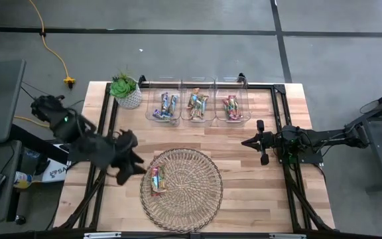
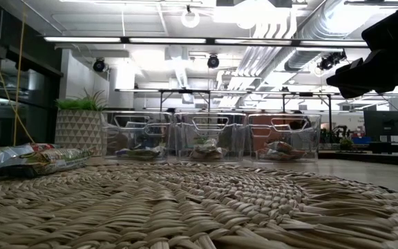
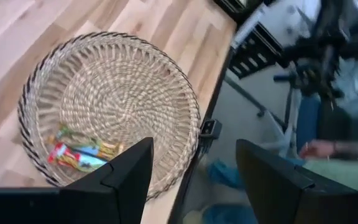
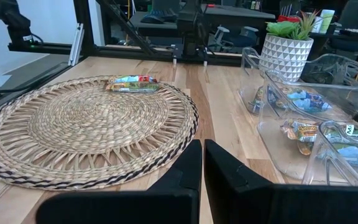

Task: Pick and place Granola Bars by type
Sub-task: Put the red granola bar into the right transparent bin

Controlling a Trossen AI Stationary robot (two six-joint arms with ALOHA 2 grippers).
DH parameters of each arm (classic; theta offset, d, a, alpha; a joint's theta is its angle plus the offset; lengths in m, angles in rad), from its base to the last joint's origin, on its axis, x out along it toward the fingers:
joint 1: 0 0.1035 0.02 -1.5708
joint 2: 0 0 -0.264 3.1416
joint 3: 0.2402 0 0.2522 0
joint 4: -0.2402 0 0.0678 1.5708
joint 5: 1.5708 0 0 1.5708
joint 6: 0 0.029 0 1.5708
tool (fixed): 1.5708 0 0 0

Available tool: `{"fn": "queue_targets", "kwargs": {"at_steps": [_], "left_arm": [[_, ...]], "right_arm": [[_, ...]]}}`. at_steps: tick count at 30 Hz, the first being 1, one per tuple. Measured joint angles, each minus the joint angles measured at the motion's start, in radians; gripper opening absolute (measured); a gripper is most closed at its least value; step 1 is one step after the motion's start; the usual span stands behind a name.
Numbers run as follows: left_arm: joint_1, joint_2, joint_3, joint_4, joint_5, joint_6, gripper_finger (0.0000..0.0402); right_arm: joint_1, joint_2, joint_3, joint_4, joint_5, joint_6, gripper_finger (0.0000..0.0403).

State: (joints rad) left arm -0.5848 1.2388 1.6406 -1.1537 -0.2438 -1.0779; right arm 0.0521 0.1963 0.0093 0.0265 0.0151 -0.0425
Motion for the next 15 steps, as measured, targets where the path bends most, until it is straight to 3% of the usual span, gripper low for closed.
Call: {"fn": "queue_targets", "kwargs": {"at_steps": [4,8,12,15], "left_arm": [[-0.111,0.053,0.000,-0.001,-0.165,-0.243,0.0224],[-0.174,0.131,0.000,-0.016,-0.244,-0.478,0.0224],[-0.189,0.226,0.000,-0.136,-0.233,-0.740,0.0224],[-0.189,0.307,0.000,-0.260,-0.143,-0.928,0.0224]], "right_arm": [[0.000,0.000,0.000,0.000,0.000,0.000,0.0000],[0.000,0.000,0.000,0.000,0.000,0.000,0.0000],[0.000,0.000,0.000,0.000,0.000,0.000,0.0000],[0.000,0.000,0.000,0.000,0.000,0.000,0.0000]]}}
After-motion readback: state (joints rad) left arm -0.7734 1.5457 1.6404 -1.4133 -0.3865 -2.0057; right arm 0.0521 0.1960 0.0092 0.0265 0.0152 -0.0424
